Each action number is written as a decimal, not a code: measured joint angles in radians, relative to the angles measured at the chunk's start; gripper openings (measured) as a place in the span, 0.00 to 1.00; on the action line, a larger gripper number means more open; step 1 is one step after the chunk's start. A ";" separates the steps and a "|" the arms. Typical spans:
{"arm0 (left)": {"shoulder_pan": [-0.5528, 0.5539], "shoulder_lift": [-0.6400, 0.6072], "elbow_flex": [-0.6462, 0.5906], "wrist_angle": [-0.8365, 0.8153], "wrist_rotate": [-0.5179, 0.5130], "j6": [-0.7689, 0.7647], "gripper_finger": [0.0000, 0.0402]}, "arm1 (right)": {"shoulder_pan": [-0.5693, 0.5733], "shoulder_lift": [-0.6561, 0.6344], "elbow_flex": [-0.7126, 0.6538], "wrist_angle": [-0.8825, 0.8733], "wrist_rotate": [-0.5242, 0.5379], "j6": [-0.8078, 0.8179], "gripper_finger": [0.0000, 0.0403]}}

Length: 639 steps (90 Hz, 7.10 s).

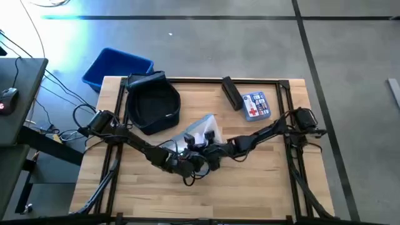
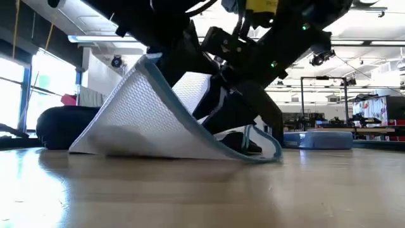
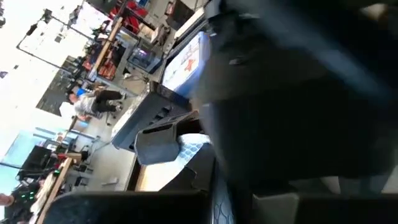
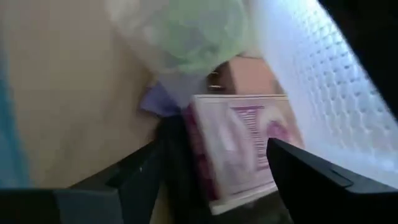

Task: Unpack backpack
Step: Remove the white playing card box from the white zip bag, then remove the black calculator from the white zip bag

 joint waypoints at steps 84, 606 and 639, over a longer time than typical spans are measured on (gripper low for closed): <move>0.030 0.000 0.002 -0.098 -0.127 -0.210 0.00 | 0.084 -0.004 0.249 -0.570 0.024 0.618 0.61; -0.041 -0.001 0.006 -0.100 -0.074 -0.115 0.00 | 0.018 0.085 -0.018 -0.027 0.340 -0.453 0.71; -0.042 -0.001 0.006 -0.100 -0.076 -0.112 0.00 | -0.055 0.087 -0.020 0.011 0.364 -0.449 0.69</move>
